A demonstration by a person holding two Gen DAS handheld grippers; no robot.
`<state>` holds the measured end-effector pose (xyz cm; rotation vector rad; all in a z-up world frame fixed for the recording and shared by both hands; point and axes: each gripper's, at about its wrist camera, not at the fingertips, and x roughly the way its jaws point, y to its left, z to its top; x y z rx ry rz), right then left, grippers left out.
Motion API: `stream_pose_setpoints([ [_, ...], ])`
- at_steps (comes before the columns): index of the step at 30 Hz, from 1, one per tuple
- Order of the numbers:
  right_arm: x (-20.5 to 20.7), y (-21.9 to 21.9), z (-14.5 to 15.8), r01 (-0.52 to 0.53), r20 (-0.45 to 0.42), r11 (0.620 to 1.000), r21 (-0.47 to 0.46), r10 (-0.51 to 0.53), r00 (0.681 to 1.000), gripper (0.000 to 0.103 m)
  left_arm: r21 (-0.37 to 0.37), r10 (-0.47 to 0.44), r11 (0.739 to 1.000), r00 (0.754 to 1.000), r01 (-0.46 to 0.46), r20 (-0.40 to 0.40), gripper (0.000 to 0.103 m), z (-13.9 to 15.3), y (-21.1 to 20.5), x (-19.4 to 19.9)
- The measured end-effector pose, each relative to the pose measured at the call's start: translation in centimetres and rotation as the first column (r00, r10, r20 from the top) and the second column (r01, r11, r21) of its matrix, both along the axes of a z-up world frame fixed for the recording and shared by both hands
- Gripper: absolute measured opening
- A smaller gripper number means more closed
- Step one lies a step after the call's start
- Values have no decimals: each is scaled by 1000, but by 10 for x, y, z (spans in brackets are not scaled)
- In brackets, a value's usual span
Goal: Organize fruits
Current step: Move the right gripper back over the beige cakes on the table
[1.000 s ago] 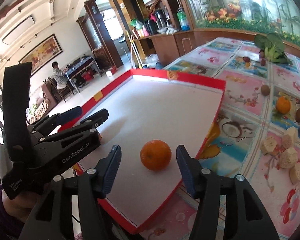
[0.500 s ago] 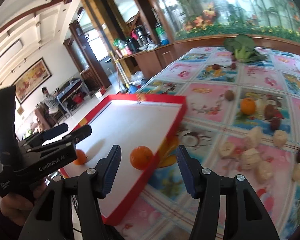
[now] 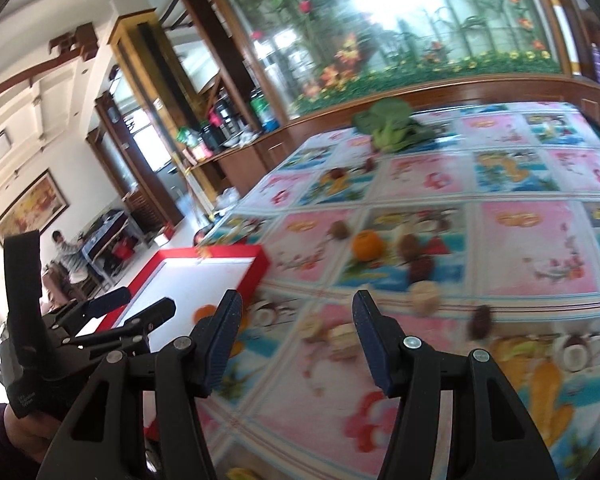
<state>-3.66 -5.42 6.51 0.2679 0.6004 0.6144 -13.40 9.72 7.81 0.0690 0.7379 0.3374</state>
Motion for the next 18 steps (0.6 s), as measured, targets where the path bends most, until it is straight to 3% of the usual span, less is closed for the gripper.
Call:
stream_pose_setpoints([
  [18, 0, -53, -3, 97, 20, 994, -50, -96, 995, 57, 25, -156, 987, 986, 158, -60, 74, -11, -69, 33],
])
